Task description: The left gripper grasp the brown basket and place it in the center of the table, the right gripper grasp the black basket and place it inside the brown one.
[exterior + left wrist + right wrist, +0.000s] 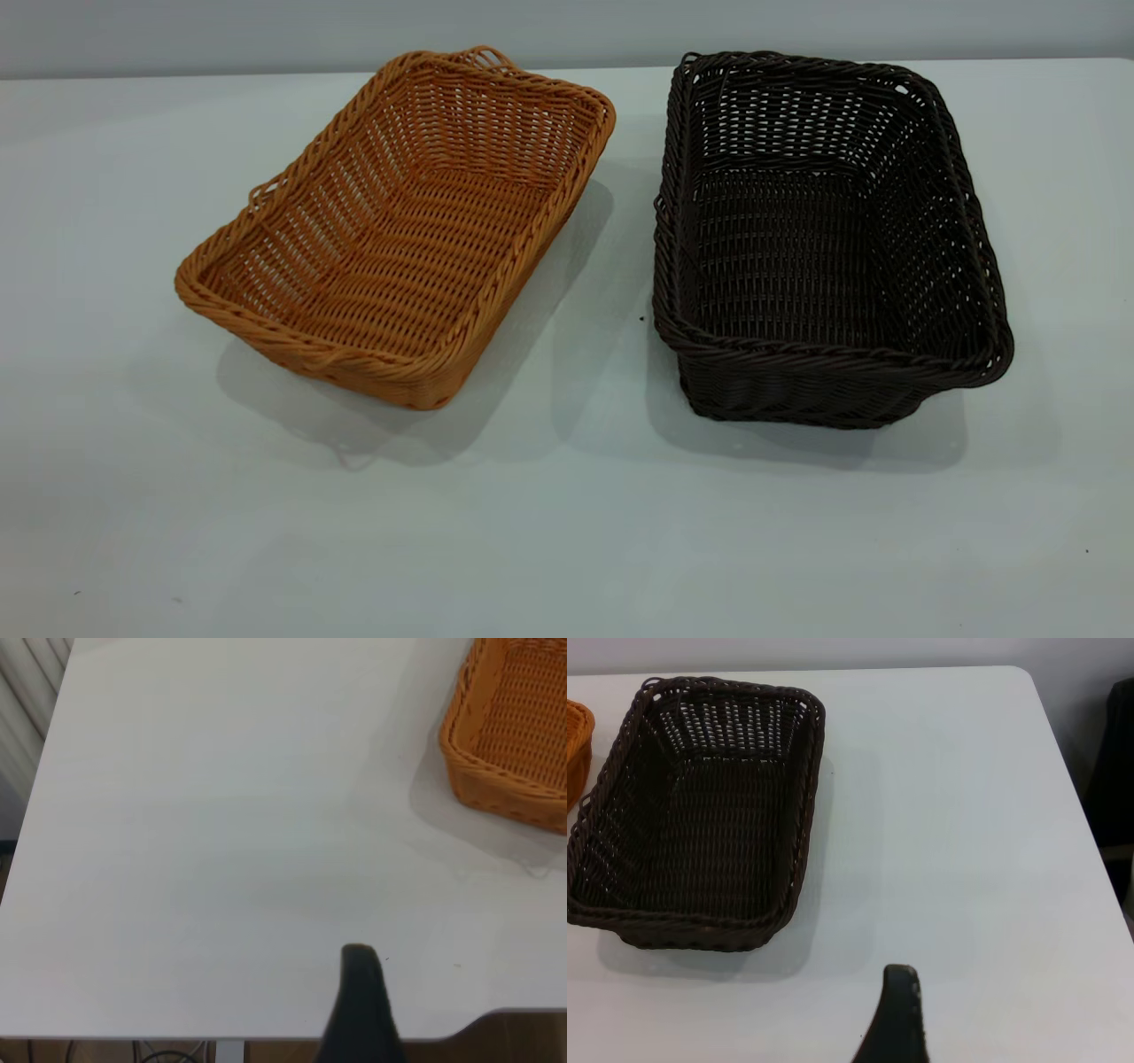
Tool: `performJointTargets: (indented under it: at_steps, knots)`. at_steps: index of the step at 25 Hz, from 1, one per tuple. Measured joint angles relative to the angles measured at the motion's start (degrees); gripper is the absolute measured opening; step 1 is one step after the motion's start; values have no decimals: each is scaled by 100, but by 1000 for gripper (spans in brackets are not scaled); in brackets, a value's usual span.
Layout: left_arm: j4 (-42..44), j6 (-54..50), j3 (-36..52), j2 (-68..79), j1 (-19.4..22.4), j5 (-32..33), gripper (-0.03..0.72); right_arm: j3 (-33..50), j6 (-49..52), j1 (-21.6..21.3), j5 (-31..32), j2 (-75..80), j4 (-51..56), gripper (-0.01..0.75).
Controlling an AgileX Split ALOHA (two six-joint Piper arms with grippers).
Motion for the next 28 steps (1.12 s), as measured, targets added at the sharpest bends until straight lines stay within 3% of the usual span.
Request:
performJointTargets:
  at_steps: [17,23,28]
  knots:
    - [128,-62,-29,0,0,-121,517,0,0,0,-2,0,94,582]
    - [211,-533,-343,904,0,-1225,517,0,0,0,-2,0,140,582]
    - [211,-524,-357,2608,0,-2701,517,0,0,0,-6,0,140,582]
